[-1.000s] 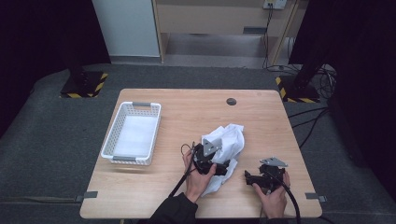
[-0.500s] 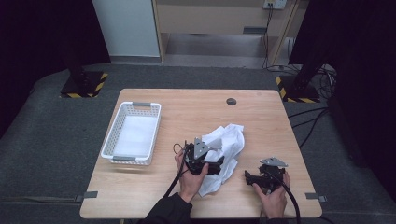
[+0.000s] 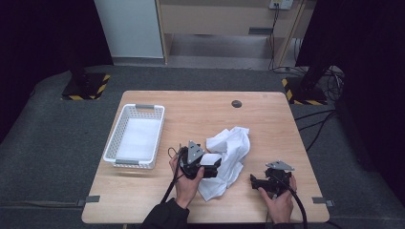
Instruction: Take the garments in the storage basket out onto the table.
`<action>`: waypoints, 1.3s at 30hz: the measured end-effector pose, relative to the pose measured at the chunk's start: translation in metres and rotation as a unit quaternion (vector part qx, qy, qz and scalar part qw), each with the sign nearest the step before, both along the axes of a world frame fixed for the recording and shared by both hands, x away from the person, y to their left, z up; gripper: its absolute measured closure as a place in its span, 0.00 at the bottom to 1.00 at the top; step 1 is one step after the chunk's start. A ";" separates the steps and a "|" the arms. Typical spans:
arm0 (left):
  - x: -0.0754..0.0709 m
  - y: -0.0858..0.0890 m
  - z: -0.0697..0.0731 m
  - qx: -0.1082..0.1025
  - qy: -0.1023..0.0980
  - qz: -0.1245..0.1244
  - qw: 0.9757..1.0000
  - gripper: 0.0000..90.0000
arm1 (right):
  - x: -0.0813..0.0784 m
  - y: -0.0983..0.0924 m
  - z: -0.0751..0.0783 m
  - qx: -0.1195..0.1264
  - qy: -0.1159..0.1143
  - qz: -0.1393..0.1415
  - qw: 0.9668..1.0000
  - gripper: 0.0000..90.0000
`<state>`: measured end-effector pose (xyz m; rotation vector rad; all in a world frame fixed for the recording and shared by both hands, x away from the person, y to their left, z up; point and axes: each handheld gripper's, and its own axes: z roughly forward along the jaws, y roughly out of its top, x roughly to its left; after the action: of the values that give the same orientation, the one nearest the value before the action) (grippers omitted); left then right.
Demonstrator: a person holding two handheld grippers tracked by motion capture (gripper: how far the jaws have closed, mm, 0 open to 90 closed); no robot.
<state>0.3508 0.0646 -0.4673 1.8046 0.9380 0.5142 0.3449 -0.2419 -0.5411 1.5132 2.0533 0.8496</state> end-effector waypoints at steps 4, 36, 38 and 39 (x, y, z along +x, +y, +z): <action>-0.004 0.011 0.001 -0.003 -0.010 0.007 1.000 0.06 | 0.000 0.000 0.000 0.000 0.000 0.000 1.000 0.01; -0.027 0.079 -0.002 -0.016 -0.017 0.065 0.998 0.03 | 0.000 0.000 0.000 0.000 0.000 0.000 1.000 0.01; -0.027 0.082 -0.002 -0.017 -0.016 0.070 0.997 0.03 | 0.000 0.000 0.000 0.000 0.000 0.000 1.000 0.01; -0.028 0.083 -0.003 -0.017 -0.016 0.071 0.997 0.03 | 0.000 0.000 0.000 0.000 0.000 0.000 1.000 0.01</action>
<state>0.3232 0.1479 -0.4699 1.7020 1.0526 0.6104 0.3449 -0.2419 -0.5411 1.5131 2.0532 0.8498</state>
